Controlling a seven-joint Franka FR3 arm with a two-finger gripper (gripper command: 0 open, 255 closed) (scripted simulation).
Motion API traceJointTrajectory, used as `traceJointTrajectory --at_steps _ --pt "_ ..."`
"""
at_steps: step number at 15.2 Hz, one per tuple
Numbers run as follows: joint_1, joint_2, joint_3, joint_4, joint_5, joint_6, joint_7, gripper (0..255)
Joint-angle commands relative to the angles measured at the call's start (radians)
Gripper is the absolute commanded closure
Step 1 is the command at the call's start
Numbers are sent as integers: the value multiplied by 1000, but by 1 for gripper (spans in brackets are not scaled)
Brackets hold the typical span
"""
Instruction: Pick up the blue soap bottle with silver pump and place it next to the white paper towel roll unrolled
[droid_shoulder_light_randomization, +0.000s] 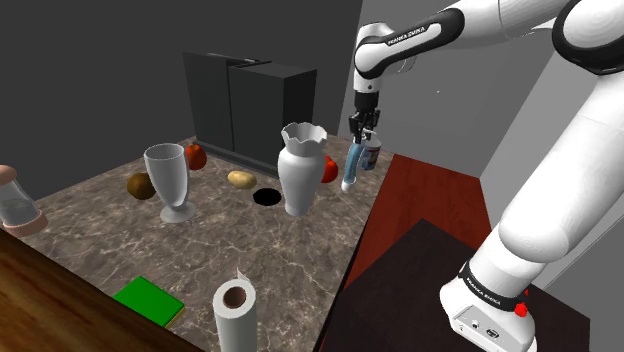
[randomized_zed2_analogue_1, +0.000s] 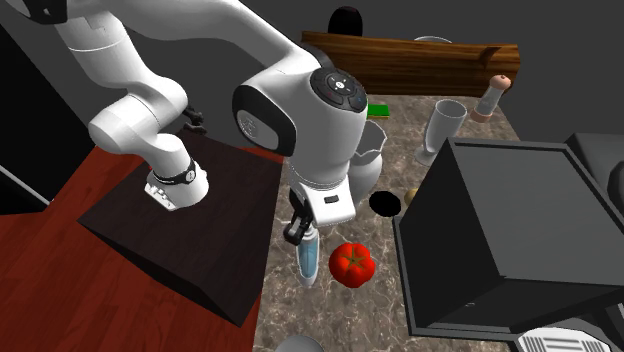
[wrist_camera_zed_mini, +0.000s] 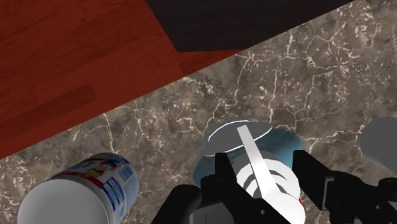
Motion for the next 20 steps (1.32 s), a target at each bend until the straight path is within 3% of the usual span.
traceJointTrajectory --at_steps 1,20 --pt "0 -10 0 17 0 -27 -2 255" --pt "2 -47 3 231 2 -277 -17 255"
